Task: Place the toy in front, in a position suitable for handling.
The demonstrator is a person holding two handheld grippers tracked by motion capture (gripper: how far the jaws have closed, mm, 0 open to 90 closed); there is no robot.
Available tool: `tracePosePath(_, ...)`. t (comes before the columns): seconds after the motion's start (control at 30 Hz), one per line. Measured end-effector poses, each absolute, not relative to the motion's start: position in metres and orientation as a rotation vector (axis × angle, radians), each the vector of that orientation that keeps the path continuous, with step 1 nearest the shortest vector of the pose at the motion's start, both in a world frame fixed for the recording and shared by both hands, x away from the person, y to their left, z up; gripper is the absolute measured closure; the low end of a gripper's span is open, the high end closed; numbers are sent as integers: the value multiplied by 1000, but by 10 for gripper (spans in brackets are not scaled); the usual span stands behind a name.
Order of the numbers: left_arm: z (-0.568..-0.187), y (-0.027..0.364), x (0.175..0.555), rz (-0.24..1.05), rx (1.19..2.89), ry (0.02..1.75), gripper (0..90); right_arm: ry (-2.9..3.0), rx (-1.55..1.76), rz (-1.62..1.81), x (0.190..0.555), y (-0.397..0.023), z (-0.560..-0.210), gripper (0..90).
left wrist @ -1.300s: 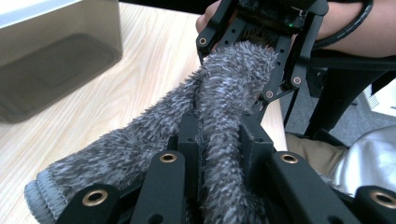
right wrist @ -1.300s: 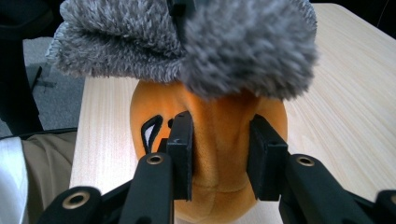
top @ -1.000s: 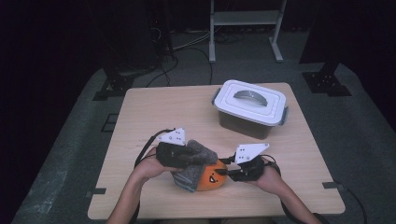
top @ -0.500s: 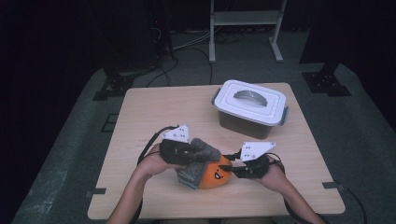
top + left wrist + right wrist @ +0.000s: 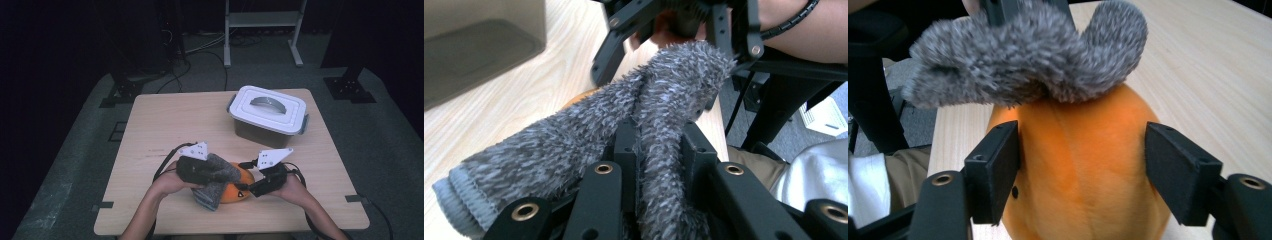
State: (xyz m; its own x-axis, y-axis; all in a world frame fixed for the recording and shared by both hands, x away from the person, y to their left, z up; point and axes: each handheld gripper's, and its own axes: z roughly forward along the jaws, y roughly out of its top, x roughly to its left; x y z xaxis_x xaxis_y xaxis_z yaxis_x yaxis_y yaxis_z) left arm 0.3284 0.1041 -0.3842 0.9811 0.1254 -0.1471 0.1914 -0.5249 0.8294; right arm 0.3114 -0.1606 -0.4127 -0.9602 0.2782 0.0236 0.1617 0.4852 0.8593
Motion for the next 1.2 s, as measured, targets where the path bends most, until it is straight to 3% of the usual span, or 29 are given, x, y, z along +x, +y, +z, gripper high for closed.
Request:
tracePosePath(0.23, -376, 117, 334, 4, 2131, 282, 730, 2595, 363, 1462, 310, -164, -420, 475)
tracePosePath(0.33, -380, 118, 335, -9, 2145, 288, 729, 2599, 327, 1457, 308, -166, -420, 488)
tracePosePath(0.57, -394, 118, 330, -93, 2100, 276, 732, 2642, 377, 1485, 309, -173, -410, 336)
tracePosePath(0.83, -395, 117, 324, -113, 2102, 253, 731, 2669, 347, 1433, 309, -167, -411, 291)
tracePosePath(0.93, -396, 117, 325, -118, 2099, 261, 731, 2689, 381, 1456, 310, -165, -417, 370)
tracePosePath(1.03, -394, 120, 328, -110, 2089, 268, 732, 2656, 370, 1430, 307, -164, -416, 574)
tracePosePath(1.2, -378, 124, 335, -49, 2091, 292, 733, 2573, 345, 1473, 315, -163, -408, 641)
